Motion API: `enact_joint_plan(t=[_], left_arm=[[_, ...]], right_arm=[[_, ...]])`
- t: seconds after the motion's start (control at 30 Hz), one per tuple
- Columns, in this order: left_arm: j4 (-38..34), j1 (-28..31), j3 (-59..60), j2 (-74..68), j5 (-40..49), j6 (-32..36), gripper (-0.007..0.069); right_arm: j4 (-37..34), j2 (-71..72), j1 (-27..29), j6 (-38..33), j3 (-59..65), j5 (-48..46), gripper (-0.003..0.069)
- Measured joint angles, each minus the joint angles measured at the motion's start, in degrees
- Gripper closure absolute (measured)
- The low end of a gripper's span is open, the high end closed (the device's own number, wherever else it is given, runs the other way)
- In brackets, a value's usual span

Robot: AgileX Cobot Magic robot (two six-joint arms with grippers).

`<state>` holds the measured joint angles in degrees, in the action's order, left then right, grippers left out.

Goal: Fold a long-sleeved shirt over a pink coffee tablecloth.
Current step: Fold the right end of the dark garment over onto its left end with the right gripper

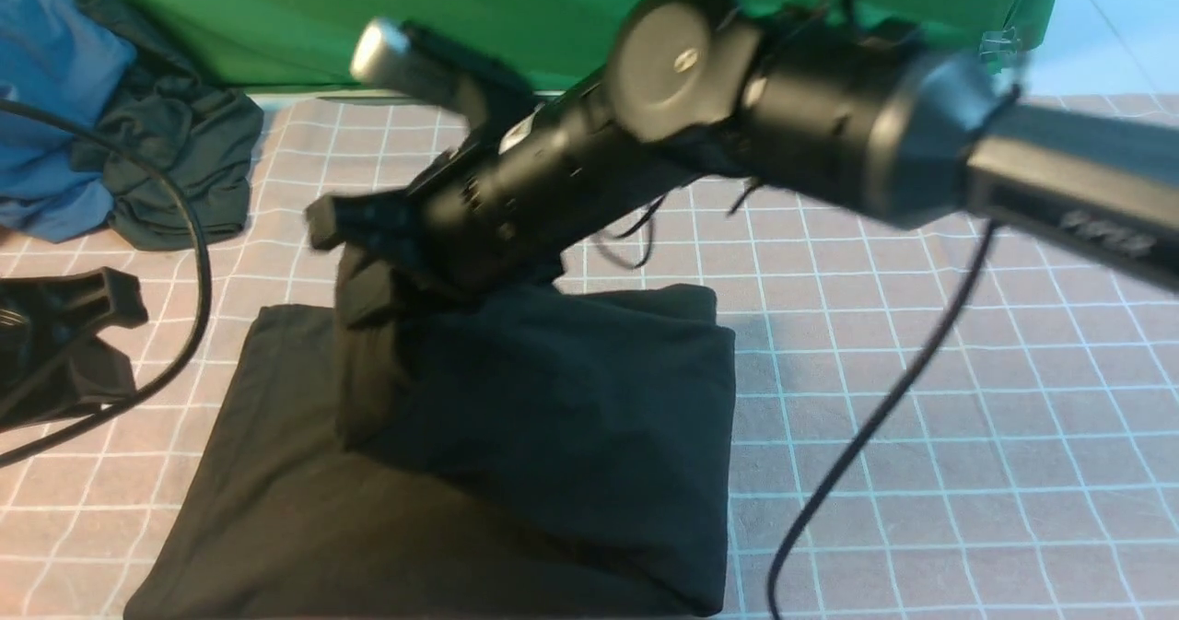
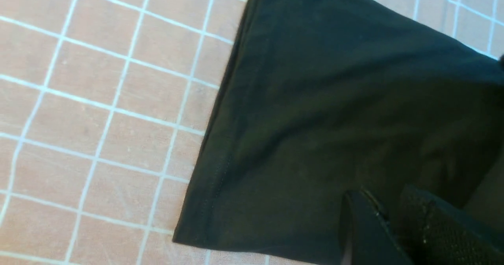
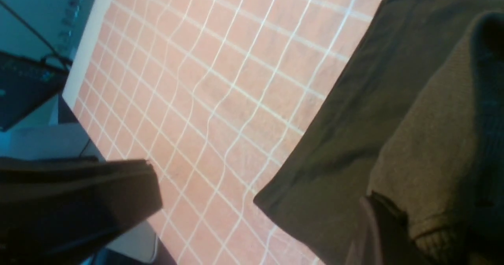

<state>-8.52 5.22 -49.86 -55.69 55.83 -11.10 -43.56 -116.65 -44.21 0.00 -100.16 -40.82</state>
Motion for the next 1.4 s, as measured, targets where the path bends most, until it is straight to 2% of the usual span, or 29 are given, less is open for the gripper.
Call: enact_joint_plan(t=[0.37, 0.7, 0.8, 1.03, 1.1, 1.2, 1.27, 1.33, 1.4], left_arm=[[0.39, 0.00, 0.00, 0.00, -0.07, -0.36, 0.0466], [0.39, 0.00, 0.00, 0.00, -0.07, -0.36, 0.0465], [0.39, 0.00, 0.00, 0.00, -0.07, -0.36, 0.0465], [0.51, 0.00, 0.00, 0.00, -0.07, -0.36, 0.0463], [0.63, 0.00, 0.00, 0.00, -0.07, -0.36, 0.0463], [0.67, 0.00, 0.00, 0.00, -0.07, -0.36, 0.0463], [0.67, 0.00, 0.00, 0.00, -0.07, -0.36, 0.0463], [0.67, 0.00, 0.00, 0.00, -0.07, -0.42, 0.0463], [0.67, 0.00, 0.00, 0.00, 0.15, -1.32, 0.0463]], right_arm=[[-2.92, -6.78, -1.28, -0.44, -5.58, 1.58, 0.0578], [-4.20, -9.45, -1.88, -0.44, -5.90, 5.86, 0.0562], [-4.65, -9.78, -2.79, -0.71, -5.95, 7.26, 0.0502], [-5.90, -9.85, -3.77, -1.91, -6.26, 7.64, 0.0232], [-5.90, -9.85, -3.56, -2.29, -6.26, 6.63, 0.0197], [-5.84, -9.49, -2.34, -5.98, -6.26, 3.20, 0.0194], [-5.30, -8.67, -0.44, -7.47, -6.26, 0.49, 0.0223], [-3.61, -7.65, 1.64, -8.23, -6.48, -2.97, 0.0279], [0.57, -6.18, 4.91, -9.55, -7.89, -8.40, 0.0394]])
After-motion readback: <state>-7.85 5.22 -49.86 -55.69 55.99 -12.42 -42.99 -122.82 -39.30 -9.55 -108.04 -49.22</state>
